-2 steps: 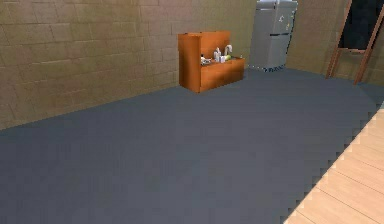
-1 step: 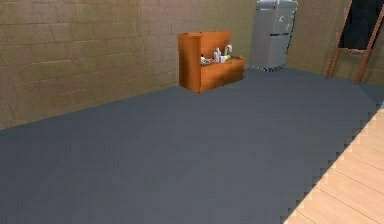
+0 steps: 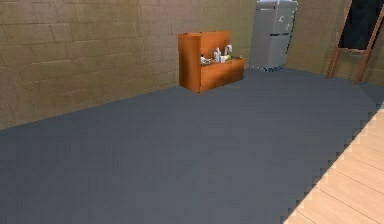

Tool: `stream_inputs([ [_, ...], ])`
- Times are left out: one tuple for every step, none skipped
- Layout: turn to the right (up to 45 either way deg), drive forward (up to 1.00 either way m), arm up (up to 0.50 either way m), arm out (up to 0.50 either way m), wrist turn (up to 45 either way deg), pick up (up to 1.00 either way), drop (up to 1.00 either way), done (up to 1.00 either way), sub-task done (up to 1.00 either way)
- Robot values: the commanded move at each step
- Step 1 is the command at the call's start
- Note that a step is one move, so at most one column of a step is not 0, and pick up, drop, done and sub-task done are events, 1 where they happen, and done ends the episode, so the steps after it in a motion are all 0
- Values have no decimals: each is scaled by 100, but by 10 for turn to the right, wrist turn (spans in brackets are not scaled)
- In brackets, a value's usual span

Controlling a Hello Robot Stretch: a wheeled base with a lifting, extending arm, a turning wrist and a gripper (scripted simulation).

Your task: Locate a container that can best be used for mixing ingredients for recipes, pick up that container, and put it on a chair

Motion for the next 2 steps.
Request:
stream_inputs([
  [0, 0, 0, 0, 450, 0, 0, 0, 0],
  [0, 0, 0, 0, 450, 0, 0, 0, 0],
])
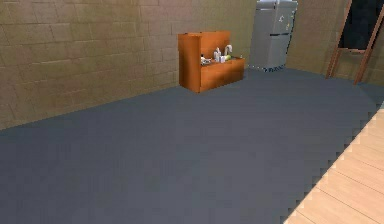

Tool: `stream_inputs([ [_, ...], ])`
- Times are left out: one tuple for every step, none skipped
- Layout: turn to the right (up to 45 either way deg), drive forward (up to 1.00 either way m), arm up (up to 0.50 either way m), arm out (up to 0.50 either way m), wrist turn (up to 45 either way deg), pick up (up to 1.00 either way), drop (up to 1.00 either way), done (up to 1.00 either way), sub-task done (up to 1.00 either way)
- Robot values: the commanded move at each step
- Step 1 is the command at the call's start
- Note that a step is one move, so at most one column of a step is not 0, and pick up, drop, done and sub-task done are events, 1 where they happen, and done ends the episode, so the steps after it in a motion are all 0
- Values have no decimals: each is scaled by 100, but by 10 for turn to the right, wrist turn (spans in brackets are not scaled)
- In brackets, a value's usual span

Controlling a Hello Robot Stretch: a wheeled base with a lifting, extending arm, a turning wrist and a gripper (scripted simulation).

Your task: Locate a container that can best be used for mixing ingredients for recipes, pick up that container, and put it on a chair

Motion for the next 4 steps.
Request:
stream_inputs([
  [0, 0, 0, 0, 180, 0, 0, 0, 0],
  [0, 0, -30, 0, 0, 0, 0, 0, 0],
  [0, 0, -50, 0, 0, 0, 0, 0, 0],
  [0, 0, 0, 0, 0, 0, 100, 0, 0],
])
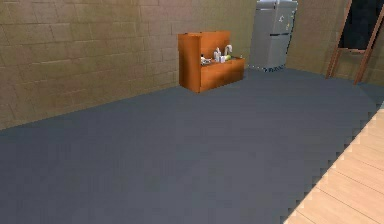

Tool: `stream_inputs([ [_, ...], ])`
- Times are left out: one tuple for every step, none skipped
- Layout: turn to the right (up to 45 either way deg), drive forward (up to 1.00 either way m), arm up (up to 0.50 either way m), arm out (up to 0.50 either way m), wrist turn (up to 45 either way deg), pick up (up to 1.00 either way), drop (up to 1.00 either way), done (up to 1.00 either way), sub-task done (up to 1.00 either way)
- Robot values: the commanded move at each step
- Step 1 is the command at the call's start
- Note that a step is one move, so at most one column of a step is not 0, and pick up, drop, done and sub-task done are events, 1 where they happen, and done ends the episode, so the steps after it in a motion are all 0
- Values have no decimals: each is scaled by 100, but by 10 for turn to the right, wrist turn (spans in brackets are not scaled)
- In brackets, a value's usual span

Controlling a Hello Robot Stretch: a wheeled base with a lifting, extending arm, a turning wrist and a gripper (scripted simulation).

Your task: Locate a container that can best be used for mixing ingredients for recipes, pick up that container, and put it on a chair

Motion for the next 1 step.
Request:
stream_inputs([
  [0, 0, 0, -10, 0, 0, 0, 0, 0],
])
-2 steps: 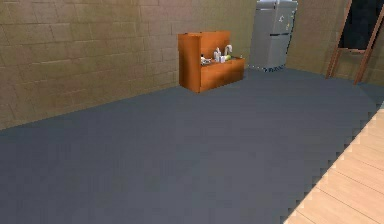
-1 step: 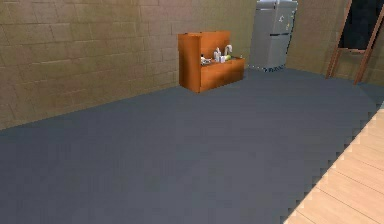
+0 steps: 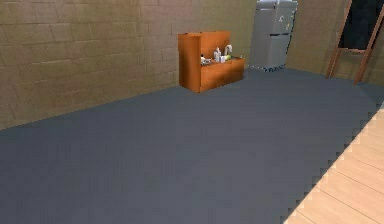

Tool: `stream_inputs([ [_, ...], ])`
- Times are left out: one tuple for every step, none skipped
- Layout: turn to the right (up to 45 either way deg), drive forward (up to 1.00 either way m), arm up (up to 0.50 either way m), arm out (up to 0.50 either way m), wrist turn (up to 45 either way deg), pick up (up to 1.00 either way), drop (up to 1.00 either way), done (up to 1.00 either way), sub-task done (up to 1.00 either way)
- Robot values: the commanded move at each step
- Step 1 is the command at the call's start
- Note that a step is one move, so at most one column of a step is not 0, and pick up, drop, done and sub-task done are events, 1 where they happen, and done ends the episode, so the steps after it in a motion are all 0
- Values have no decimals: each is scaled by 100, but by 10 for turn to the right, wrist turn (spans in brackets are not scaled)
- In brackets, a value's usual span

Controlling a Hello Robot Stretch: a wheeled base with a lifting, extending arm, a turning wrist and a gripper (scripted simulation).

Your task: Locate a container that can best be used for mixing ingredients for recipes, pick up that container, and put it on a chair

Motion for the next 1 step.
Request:
stream_inputs([
  [0, 0, 0, 0, -450, 0, 0, 0, 0],
])
